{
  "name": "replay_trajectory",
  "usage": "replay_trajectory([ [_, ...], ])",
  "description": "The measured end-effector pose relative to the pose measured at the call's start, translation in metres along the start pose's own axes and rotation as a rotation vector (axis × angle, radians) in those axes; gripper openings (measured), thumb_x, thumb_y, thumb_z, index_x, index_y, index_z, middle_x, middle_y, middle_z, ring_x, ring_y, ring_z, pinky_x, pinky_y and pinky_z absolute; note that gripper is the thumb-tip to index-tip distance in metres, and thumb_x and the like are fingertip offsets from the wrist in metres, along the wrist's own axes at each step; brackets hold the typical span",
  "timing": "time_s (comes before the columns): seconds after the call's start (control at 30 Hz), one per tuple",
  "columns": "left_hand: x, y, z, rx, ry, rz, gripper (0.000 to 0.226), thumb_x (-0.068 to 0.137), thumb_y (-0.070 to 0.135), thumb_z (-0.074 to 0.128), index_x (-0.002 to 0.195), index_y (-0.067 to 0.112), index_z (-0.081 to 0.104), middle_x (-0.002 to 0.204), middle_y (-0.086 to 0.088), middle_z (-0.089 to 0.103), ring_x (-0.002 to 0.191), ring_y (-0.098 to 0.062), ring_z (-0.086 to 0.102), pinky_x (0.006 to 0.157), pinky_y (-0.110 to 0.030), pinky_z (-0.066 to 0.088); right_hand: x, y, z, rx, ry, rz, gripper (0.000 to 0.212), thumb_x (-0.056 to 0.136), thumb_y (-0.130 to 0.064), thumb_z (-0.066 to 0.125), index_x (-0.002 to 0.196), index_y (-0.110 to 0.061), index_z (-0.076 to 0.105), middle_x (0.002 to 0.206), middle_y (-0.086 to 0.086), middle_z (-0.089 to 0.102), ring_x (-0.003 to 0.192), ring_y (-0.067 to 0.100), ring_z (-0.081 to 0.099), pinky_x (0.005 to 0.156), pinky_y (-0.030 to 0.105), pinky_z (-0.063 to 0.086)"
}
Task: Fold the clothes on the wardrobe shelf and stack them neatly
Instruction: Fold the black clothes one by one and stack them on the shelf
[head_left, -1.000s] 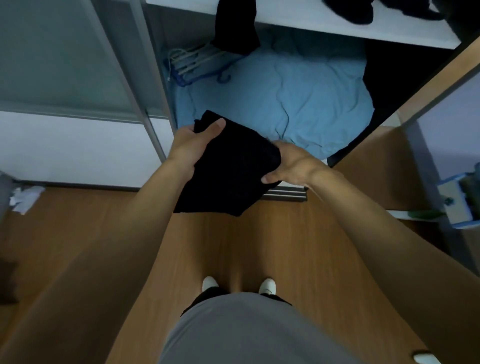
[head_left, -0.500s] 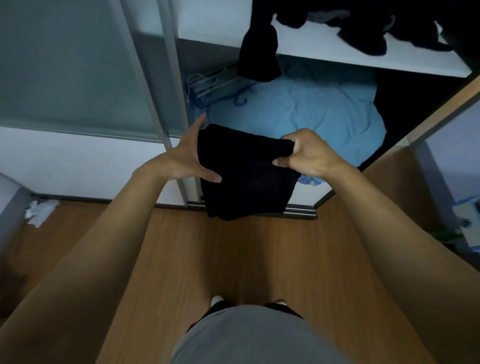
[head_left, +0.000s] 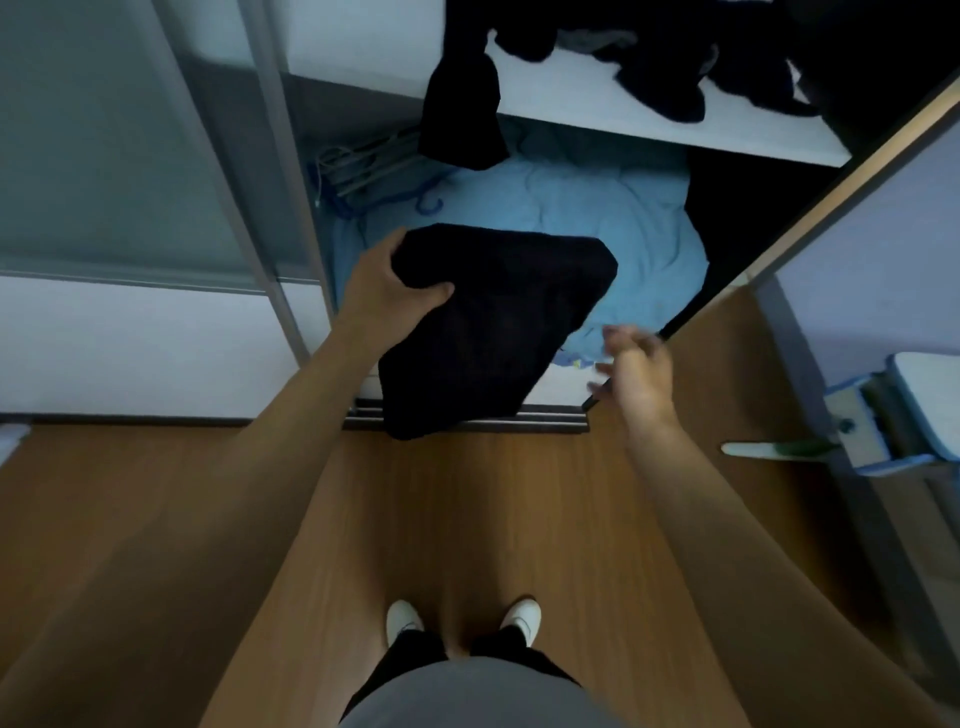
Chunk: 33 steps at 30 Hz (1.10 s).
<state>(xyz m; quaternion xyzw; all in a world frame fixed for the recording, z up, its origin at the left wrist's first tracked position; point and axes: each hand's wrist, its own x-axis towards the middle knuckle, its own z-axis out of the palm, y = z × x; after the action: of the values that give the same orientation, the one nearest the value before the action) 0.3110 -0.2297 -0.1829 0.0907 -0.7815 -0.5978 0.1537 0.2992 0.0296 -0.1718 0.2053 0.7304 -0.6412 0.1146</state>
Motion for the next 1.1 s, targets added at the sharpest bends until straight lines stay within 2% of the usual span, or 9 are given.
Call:
replay_trajectory([
  [0.1, 0.01, 0.025, 0.002, -0.051, 0.042, 0.038, 0.047, 0.07, 0.015, 0.086, 0.092, 0.046, 0.057, 0.089, 0.032, 0.065, 0.085, 0.022, 0.056, 0.075, -0.007, 0.045, 0.007, 0.01, 0.004, 0.387, -0.562, 0.639, 0.106, 0.083, -0.084, 0.036, 0.135, 0.007, 0.049, 0.129, 0.028, 0.062, 0.122, 0.044, 0.057, 0.095, 0.06, 0.048],
  [0.2, 0.021, 0.051, -0.009, -0.152, -0.034, 0.118, 0.054, 0.067, 0.012, 0.088, 0.097, 0.047, 0.061, 0.098, 0.032, 0.069, 0.099, 0.012, 0.062, 0.087, -0.015, 0.051, 0.033, -0.019, 0.012, 0.902, -0.732, 0.696, 0.132, 0.072, -0.091, 0.038, 0.146, 0.015, 0.014, 0.145, 0.046, 0.034, 0.134, 0.06, 0.037, 0.111, 0.067, 0.032],
  [0.27, 0.024, 0.067, -0.019, -0.168, -0.159, 0.225, 0.051, 0.068, 0.006, 0.088, 0.104, 0.036, 0.067, 0.105, 0.021, 0.071, 0.107, 0.0, 0.064, 0.094, -0.023, 0.052, 0.048, -0.05, 0.011, 1.029, -0.707, 0.528, 0.118, 0.076, -0.084, 0.047, 0.149, 0.006, 0.021, 0.148, 0.042, 0.032, 0.136, 0.057, 0.037, 0.111, 0.065, 0.035],
  [0.43, 0.04, 0.084, -0.041, 0.027, -0.331, 0.491, 0.052, 0.074, 0.003, 0.082, 0.12, 0.008, 0.059, 0.146, -0.008, 0.046, 0.138, -0.02, 0.044, 0.12, -0.039, 0.031, 0.078, -0.116, 0.018, 0.403, -0.386, -0.055, 0.042, 0.097, -0.047, 0.054, 0.114, -0.011, 0.069, 0.113, 0.009, 0.072, 0.106, 0.028, 0.068, 0.093, 0.047, 0.055],
  [0.53, 0.058, 0.081, -0.057, -0.037, -0.355, 0.378, 0.077, 0.077, 0.0, 0.079, 0.141, 0.03, 0.05, 0.157, 0.008, 0.032, 0.146, -0.01, 0.033, 0.117, -0.028, 0.034, 0.076, -0.153, 0.038, 0.421, -0.492, -0.05, 0.026, 0.088, -0.029, 0.065, 0.064, -0.02, 0.071, 0.066, 0.001, 0.067, 0.064, 0.018, 0.068, 0.063, 0.032, 0.056],
  [0.6, 0.067, 0.078, -0.07, -0.502, -0.412, 0.147, 0.083, 0.074, -0.006, 0.075, 0.144, 0.027, 0.047, 0.148, 0.003, 0.049, 0.136, -0.017, 0.049, 0.103, -0.041, 0.05, 0.076, -0.165, 0.047, 0.524, -0.586, 0.005, 0.018, 0.07, -0.025, 0.075, 0.058, -0.022, 0.061, 0.064, -0.004, 0.059, 0.06, 0.015, 0.062, 0.069, 0.03, 0.053],
  [0.67, 0.084, 0.075, -0.08, -0.944, -0.419, -0.141, 0.08, 0.068, 0.011, 0.078, 0.142, 0.017, 0.048, 0.133, -0.008, 0.061, 0.118, -0.029, 0.064, 0.089, -0.049, 0.055, 0.074, -0.177, 0.054, 0.498, -0.683, -0.037, 0.011, 0.068, -0.022, 0.068, 0.058, -0.021, 0.063, 0.066, -0.005, 0.061, 0.061, 0.014, 0.063, 0.069, 0.03, 0.054],
  [0.8, 0.133, 0.082, -0.085, -0.782, -0.399, -0.263, 0.075, 0.085, 0.064, 0.06, 0.144, 0.019, 0.05, 0.137, -0.014, 0.061, 0.12, -0.029, 0.064, 0.09, -0.041, 0.054, 0.092, -0.215, 0.081, 0.331, -0.719, -0.127, 0.019, 0.08, -0.017, 0.057, 0.085, -0.011, 0.074, 0.081, 0.004, 0.071, 0.07, 0.018, 0.071, 0.066, 0.03, 0.059],
  [1.1, 0.265, 0.112, -0.088, -0.103, 0.211, -0.012, 0.007, 0.089, 0.026, 0.073, 0.095, 0.024, 0.072, 0.088, 0.009, 0.077, 0.082, -0.009, 0.074, 0.068, -0.02, 0.055, 0.201, -0.303, 0.187, 0.274, -0.819, -0.352, 0.036, 0.084, -0.04, 0.078, 0.115, -0.026, 0.066, 0.109, -0.001, 0.076, 0.103, 0.018, 0.072, 0.082, 0.031, 0.059],
])
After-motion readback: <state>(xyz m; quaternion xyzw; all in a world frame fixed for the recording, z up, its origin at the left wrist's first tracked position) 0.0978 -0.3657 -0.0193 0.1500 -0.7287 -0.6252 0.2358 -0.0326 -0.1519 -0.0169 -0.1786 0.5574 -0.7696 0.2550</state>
